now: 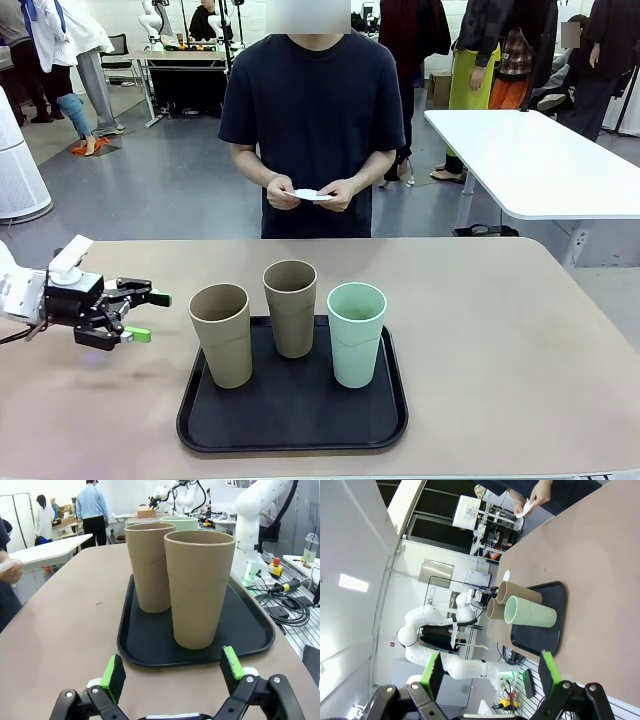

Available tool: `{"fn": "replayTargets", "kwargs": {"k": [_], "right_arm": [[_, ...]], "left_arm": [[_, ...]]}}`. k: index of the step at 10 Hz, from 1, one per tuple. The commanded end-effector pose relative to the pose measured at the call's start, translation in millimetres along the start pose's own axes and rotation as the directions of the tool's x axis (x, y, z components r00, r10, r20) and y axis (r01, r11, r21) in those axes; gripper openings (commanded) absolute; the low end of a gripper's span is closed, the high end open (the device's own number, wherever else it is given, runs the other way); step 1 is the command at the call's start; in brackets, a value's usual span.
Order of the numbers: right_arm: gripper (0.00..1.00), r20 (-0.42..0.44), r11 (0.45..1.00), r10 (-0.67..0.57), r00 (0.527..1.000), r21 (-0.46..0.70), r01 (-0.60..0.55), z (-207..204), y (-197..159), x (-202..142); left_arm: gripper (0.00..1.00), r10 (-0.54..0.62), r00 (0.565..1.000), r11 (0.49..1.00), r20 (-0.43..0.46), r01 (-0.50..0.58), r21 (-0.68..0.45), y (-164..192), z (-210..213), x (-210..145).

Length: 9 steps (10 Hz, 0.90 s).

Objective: Place coasters on the table and set cups on them.
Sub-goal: Pick up one Reusable plastic cup and place it on a coaster set by the human.

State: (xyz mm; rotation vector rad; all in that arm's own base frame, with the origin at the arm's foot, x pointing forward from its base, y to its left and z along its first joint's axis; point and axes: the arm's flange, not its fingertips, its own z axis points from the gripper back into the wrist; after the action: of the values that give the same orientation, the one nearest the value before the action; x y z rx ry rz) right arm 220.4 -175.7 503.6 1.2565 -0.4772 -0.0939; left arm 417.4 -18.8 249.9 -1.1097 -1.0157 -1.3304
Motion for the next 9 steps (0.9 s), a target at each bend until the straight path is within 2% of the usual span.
{"fn": "replayTargets", "kwargs": {"k": [1, 2, 3, 9], "right_arm": [[1.0, 0.014, 1.0, -0.005, 1.0, 0.006, 0.005, -2, 0, 1], [1.0, 0.014, 1.0, -0.005, 1.0, 0.006, 0.005, -2, 0, 1], [1.0, 0.014, 1.0, -0.005, 1.0, 0.006, 0.005, -2, 0, 1], [1.0, 0.014, 1.0, -0.005, 1.0, 0.006, 0.005, -2, 0, 1]], "left_arm": [[1.0, -0.028, 1.0, 1.0, 0.0, 0.028, 0.004, -6, -16, 0], [1.0, 0.031, 0.999, 0.999, 0.012, -0.032, 0.029, -14, -13, 18], [1.0, 0.002, 1.0, 1.0, 0.001, -0.002, -0.015, -1, -7, -1], [1.0, 0.015, 1.0, 1.0, 0.004, -0.015, -0.015, -2, -9, 1]]}}
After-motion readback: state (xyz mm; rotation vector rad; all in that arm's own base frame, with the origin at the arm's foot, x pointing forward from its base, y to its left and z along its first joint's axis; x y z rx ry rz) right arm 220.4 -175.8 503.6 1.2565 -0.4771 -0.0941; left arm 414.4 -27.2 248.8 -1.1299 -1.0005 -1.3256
